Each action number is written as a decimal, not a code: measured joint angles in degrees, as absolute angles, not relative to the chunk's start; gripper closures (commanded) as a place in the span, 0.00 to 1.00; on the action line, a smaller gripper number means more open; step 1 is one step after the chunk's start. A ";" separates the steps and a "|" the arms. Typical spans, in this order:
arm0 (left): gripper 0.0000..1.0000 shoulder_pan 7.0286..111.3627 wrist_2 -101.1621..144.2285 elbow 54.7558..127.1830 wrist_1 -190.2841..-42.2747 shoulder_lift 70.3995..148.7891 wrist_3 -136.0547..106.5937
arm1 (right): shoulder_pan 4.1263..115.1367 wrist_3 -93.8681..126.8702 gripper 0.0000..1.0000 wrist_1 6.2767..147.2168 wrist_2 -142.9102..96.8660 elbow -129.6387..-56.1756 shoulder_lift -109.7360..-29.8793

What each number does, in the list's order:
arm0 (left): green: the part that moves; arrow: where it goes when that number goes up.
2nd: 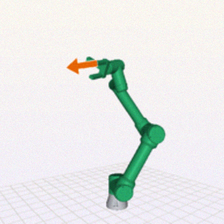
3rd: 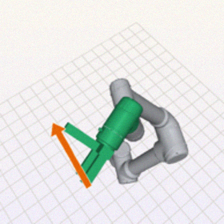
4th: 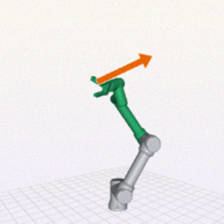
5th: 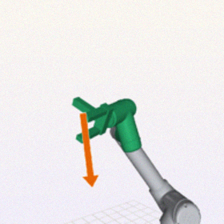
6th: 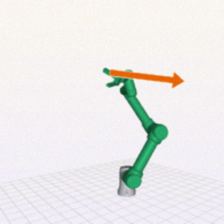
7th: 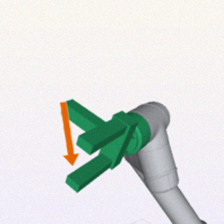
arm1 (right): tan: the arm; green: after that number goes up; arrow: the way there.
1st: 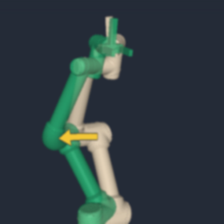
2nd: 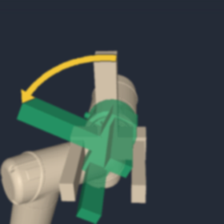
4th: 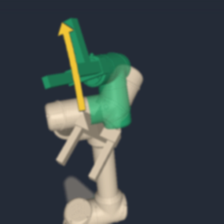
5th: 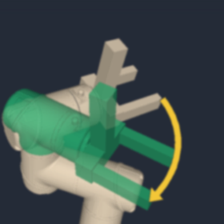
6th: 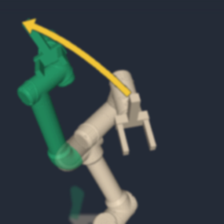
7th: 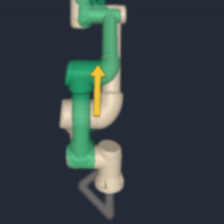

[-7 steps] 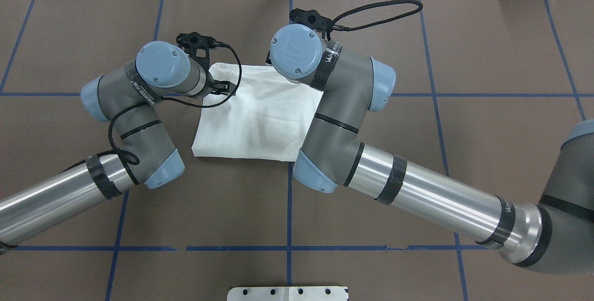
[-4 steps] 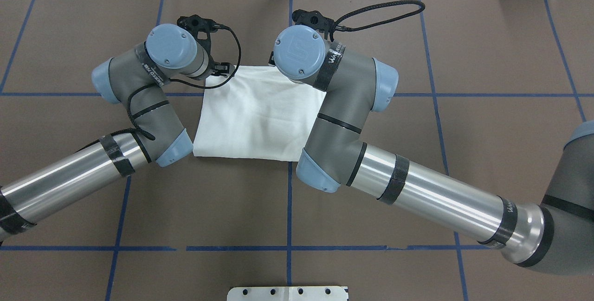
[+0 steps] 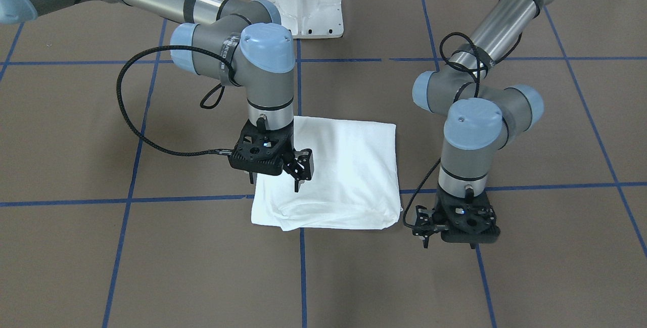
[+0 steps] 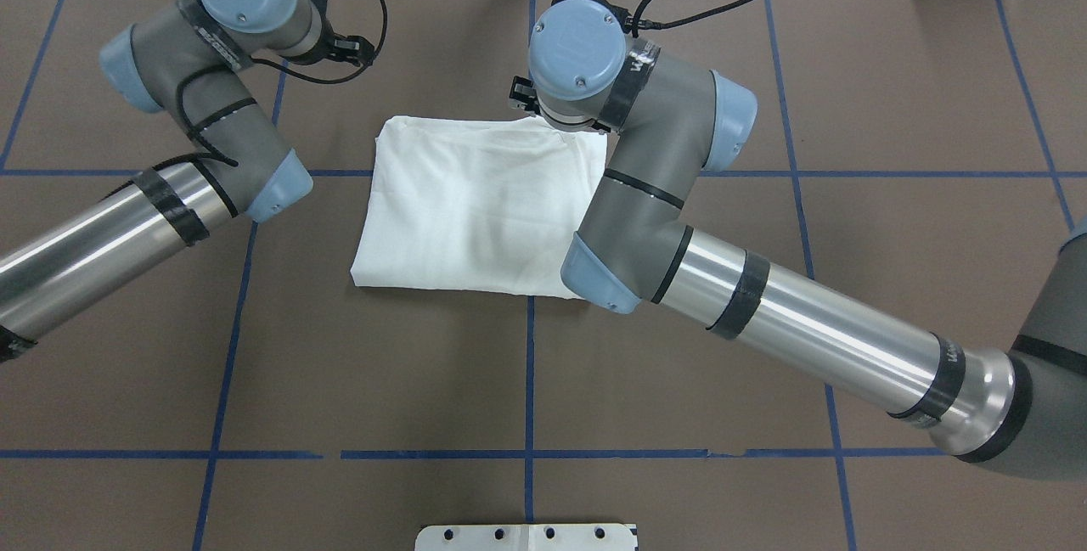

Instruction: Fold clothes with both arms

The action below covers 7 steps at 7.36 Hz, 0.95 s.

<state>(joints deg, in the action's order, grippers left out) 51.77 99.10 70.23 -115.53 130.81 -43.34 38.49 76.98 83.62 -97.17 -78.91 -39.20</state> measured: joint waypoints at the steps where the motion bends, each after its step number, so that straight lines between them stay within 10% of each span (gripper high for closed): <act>1: 0.00 55.78 104.11 75.38 -114.16 127.23 -35.26 | 42.55 70.43 0.00 83.82 -103.25 -79.96 -41.33; 4: 0.00 71.66 120.96 92.67 -105.84 111.23 -8.81 | 60.30 37.76 0.00 89.96 -120.56 -86.59 -53.30; 7: 0.00 84.21 128.59 94.25 -105.41 97.15 -2.86 | 76.40 4.46 0.00 98.87 -124.05 -89.76 -66.40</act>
<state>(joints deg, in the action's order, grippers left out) 84.21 128.59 94.25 -105.41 97.15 -2.86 76.40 4.46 98.87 -124.05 -89.76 -66.40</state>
